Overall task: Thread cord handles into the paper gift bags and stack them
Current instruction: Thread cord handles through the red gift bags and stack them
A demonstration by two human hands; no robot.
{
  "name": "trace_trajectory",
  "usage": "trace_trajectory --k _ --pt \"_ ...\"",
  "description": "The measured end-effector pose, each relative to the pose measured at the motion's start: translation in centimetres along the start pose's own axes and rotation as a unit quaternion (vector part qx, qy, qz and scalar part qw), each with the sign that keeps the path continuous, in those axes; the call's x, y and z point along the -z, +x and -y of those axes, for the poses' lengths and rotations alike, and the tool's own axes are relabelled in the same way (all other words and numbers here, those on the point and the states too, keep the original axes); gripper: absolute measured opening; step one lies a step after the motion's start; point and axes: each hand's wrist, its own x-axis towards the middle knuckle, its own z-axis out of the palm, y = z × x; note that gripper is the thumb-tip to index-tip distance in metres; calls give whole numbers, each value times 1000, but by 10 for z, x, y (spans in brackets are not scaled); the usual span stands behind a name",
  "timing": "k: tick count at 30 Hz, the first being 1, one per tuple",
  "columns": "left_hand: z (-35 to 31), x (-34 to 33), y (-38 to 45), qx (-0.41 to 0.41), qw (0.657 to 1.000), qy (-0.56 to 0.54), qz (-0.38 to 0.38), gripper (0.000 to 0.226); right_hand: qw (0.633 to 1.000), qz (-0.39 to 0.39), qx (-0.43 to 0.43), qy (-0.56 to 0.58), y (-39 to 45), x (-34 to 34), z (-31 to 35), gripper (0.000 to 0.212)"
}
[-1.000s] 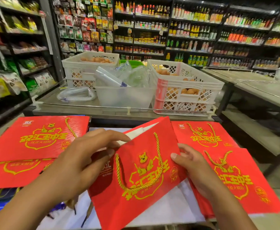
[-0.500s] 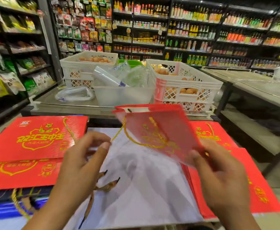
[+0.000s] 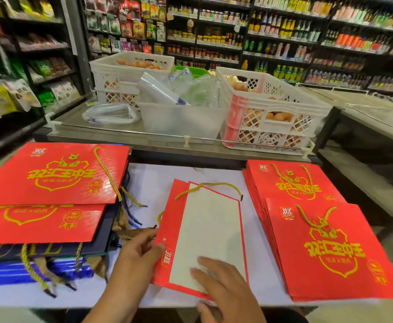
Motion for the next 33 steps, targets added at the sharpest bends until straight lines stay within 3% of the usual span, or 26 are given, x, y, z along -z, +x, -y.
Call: trace_trajectory --k 2,4,6,11,16,20,25,29,33 --pt "3 0 0 -37 997 71 8 35 996 15 -46 73 2 8 -1 55" --pt "3 1 2 -60 991 120 11 35 980 -7 -111 164 14 25 -3 48" --pt "3 7 5 -77 982 175 1 32 973 -28 -149 174 33 40 -17 39" --pt "2 21 10 -111 970 215 -8 26 979 -13 -199 -35 98 54 -98 34" --pt "7 21 13 -112 969 218 -32 15 927 183 -172 -279 162 53 -146 45" --pt "8 25 16 -103 973 205 -32 16 891 241 -138 -359 180 34 -160 31" --pt "11 27 14 -117 972 204 -26 16 879 254 -131 -382 193 22 -163 28" --pt "12 28 15 -112 975 191 -21 15 884 262 -119 -368 195 24 -162 16" --pt "13 28 15 -119 975 184 -25 15 956 148 -138 -210 191 36 -137 3"
